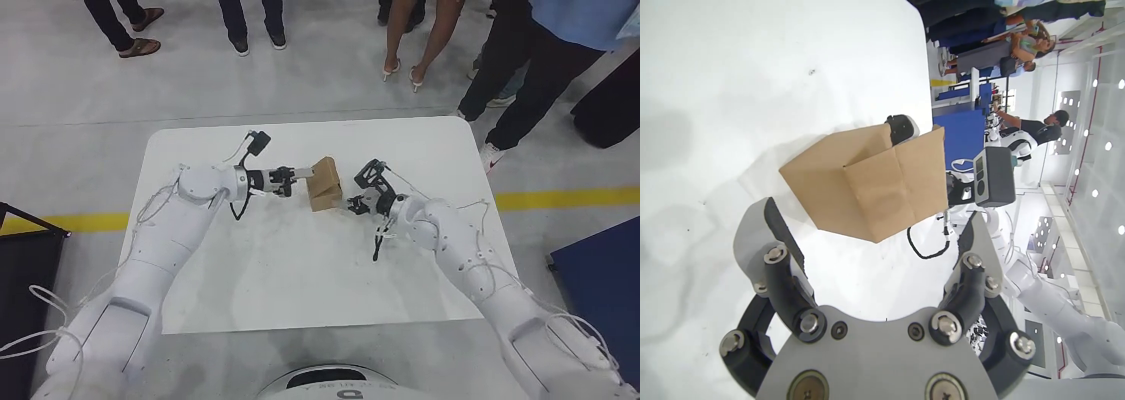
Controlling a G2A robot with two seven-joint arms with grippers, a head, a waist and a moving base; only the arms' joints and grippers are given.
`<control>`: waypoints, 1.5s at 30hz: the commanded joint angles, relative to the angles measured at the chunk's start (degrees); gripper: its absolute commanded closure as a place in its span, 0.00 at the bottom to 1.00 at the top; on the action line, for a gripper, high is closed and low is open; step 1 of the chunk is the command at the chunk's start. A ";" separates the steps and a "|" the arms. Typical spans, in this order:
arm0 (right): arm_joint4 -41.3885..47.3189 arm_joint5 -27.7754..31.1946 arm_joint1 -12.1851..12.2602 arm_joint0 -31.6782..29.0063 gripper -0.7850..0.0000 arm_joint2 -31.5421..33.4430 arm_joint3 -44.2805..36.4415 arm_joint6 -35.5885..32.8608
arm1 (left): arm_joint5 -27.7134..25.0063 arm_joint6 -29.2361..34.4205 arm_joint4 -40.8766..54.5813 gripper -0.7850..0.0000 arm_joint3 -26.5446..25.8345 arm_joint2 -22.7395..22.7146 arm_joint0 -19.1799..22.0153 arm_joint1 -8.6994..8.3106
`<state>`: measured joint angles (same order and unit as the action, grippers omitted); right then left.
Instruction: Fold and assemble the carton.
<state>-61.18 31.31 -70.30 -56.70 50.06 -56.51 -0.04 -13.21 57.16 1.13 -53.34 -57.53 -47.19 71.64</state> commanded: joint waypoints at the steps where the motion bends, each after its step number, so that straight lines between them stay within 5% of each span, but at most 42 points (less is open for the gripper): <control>1: 0.38 2.30 -0.22 0.51 0.00 -0.41 0.73 0.48 | 0.04 0.09 -0.08 0.00 -0.26 -0.07 -0.43 -0.10; 14: 4.62 26.69 -0.90 3.84 0.00 -3.42 3.88 -2.72 | 2.14 -0.19 -0.38 0.00 2.06 -1.07 -0.14 -0.61; 21: 7.98 26.69 1.43 3.61 0.00 -6.26 -0.38 -1.40 | 1.89 -0.38 -0.87 0.00 1.31 -1.19 0.45 -0.74; 29: 9.48 25.11 4.75 2.72 0.09 0.20 3.08 3.43 | 2.78 -0.35 -4.16 0.04 3.25 2.21 2.08 0.13; 32: 9.17 21.10 5.07 1.25 0.07 1.87 1.63 5.28 | 2.95 -0.28 -4.06 0.13 4.82 3.18 3.08 0.61; 34: 8.35 16.26 5.09 0.23 0.07 2.63 0.20 6.36 | 3.06 0.07 -4.22 0.27 6.06 3.76 3.73 0.87; 45: 6.45 7.69 3.31 -0.34 0.20 -0.12 -3.64 4.70 | 0.72 0.50 -3.10 0.27 9.92 5.10 5.57 1.85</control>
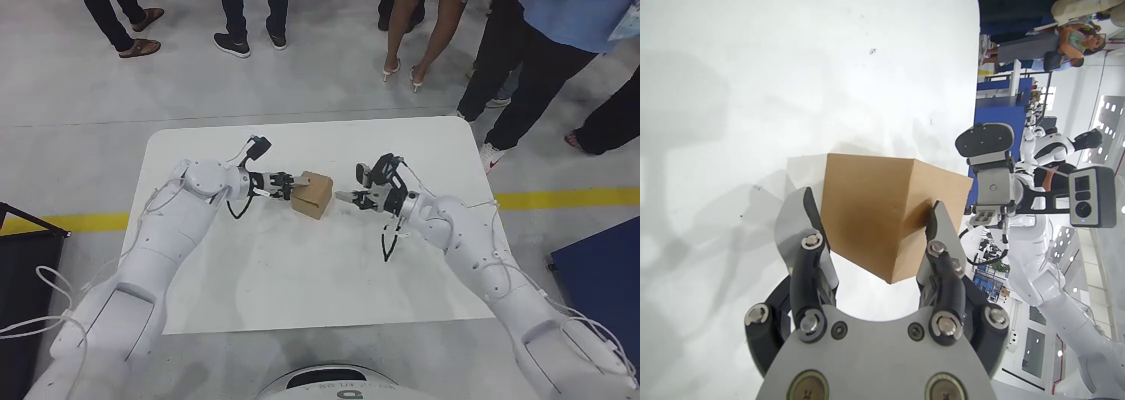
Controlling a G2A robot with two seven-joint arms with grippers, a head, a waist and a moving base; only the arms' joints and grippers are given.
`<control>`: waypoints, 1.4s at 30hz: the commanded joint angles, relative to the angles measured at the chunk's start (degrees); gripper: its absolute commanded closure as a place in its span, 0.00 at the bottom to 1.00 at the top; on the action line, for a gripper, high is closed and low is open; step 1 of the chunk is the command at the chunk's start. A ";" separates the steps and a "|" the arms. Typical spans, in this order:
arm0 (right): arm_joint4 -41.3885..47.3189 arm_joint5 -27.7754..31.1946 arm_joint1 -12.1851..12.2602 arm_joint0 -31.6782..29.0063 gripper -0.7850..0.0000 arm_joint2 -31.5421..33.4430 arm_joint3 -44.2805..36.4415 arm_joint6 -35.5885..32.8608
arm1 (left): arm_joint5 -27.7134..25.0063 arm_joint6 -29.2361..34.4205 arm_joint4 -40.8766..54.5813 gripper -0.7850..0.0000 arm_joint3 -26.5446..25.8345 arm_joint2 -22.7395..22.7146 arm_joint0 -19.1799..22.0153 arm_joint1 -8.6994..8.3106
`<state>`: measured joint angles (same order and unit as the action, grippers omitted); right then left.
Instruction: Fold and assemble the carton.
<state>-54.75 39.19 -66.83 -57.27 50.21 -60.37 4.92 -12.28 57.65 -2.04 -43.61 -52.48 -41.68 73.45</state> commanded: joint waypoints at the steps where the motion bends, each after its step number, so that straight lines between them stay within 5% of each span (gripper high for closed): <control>1: -0.03 -0.47 -0.38 0.55 0.20 -0.60 0.60 -0.50 | -0.46 -0.02 0.07 0.26 0.40 0.09 0.15 0.08; 8: 0.23 -1.19 -1.57 2.39 0.24 -1.69 3.35 -0.52 | -1.97 0.23 0.39 0.16 1.17 0.20 0.56 0.26; 26: -1.48 -1.70 -3.39 4.60 0.33 -2.90 4.84 -1.34 | -2.73 0.29 0.77 0.16 2.72 0.79 1.52 0.86; 42: -2.74 -2.27 -4.35 5.36 0.32 -2.93 6.84 -3.05 | -1.72 0.01 -1.70 0.16 3.97 2.93 2.73 1.82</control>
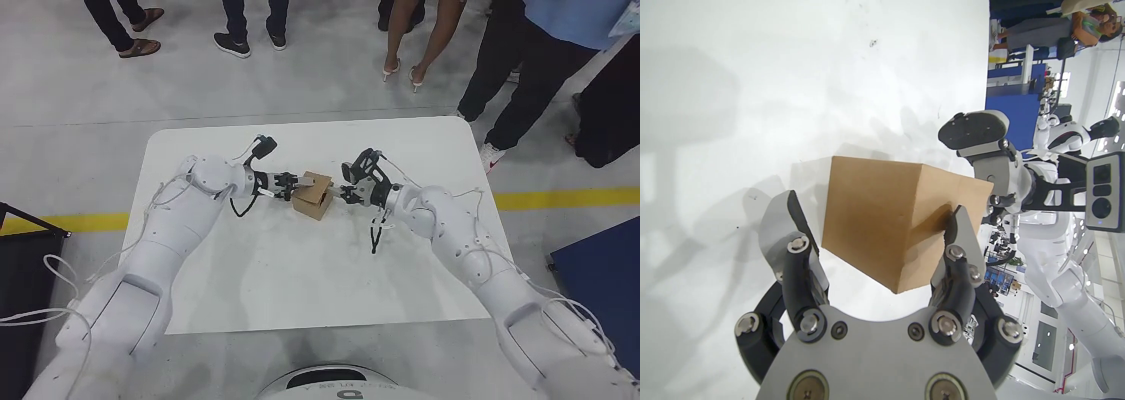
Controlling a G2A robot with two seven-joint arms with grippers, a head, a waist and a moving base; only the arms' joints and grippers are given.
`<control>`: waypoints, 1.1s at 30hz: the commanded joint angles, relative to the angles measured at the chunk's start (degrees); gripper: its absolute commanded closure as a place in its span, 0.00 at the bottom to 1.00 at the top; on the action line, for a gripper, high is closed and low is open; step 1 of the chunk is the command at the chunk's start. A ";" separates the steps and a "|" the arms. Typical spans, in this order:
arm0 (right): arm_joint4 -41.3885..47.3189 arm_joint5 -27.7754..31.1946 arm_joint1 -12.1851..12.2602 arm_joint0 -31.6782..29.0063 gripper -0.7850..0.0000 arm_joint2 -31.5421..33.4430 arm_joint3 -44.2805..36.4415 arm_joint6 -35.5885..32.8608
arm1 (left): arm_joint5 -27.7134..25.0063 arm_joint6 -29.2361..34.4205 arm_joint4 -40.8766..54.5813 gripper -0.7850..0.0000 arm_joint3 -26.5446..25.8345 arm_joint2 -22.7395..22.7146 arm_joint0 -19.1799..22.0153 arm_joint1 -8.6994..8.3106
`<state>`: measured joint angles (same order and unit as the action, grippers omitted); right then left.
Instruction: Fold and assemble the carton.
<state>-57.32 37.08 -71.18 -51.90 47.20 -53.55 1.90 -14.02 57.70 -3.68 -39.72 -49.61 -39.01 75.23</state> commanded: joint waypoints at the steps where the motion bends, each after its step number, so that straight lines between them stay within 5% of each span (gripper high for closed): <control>1: -0.38 -0.31 0.01 -0.07 0.31 0.21 0.03 0.01 | 0.04 -0.01 -0.16 0.16 0.18 0.14 0.13 0.09; 12: -2.22 -1.93 0.67 -1.97 0.19 2.58 -1.86 -0.01 | 0.29 -0.17 -0.70 0.17 0.76 0.58 0.39 0.45; 33: -3.61 -1.38 1.51 -4.74 0.19 5.92 -6.30 -1.27 | 0.69 -0.38 -1.25 0.16 -0.26 0.21 0.01 0.48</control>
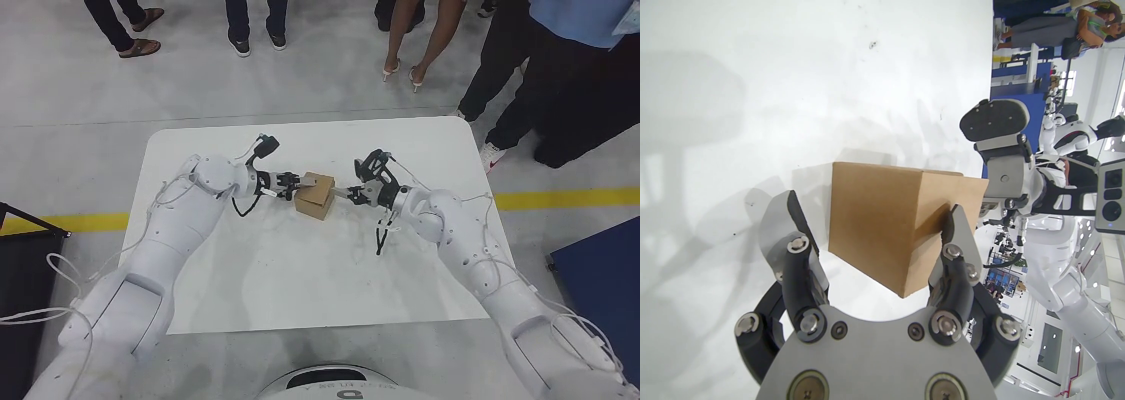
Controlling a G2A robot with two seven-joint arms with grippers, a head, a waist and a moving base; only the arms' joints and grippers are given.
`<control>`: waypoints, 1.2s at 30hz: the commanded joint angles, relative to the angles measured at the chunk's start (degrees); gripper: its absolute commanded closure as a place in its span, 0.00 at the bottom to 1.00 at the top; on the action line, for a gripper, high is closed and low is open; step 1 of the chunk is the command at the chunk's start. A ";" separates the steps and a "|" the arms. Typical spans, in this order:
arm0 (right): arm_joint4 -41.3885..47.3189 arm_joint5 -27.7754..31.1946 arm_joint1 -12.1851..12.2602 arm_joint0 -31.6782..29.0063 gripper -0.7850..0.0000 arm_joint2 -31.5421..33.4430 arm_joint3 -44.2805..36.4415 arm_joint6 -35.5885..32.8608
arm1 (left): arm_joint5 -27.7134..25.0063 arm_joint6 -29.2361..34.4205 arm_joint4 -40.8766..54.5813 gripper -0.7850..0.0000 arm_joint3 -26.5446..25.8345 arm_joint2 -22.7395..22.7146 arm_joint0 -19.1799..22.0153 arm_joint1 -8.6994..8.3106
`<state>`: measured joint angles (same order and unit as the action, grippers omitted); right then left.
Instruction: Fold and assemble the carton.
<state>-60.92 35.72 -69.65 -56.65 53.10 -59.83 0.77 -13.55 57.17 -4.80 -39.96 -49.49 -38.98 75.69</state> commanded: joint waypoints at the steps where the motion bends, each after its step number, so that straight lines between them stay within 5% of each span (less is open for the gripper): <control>1: -0.04 0.01 -0.03 0.00 0.19 0.04 -0.04 -0.31 | 0.42 0.17 -0.19 0.17 -0.06 0.14 -0.03 0.05; 15: 0.87 -1.18 0.04 -0.93 0.18 2.28 -2.89 1.49 | 0.97 -0.02 -1.18 0.17 0.35 0.49 0.41 0.35; 27: 0.53 -2.62 -1.70 2.11 0.22 -1.46 1.06 -4.72 | 0.56 -0.02 -1.44 0.18 0.53 0.56 0.47 0.54; 36: 1.89 -2.55 -1.64 1.93 0.22 0.57 0.94 -1.33 | 0.08 0.09 -1.29 0.16 0.80 0.44 0.59 0.66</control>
<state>-59.07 33.22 -71.28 -54.68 53.59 -58.87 -0.50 -13.34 57.28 -6.29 -39.11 -49.00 -38.40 76.32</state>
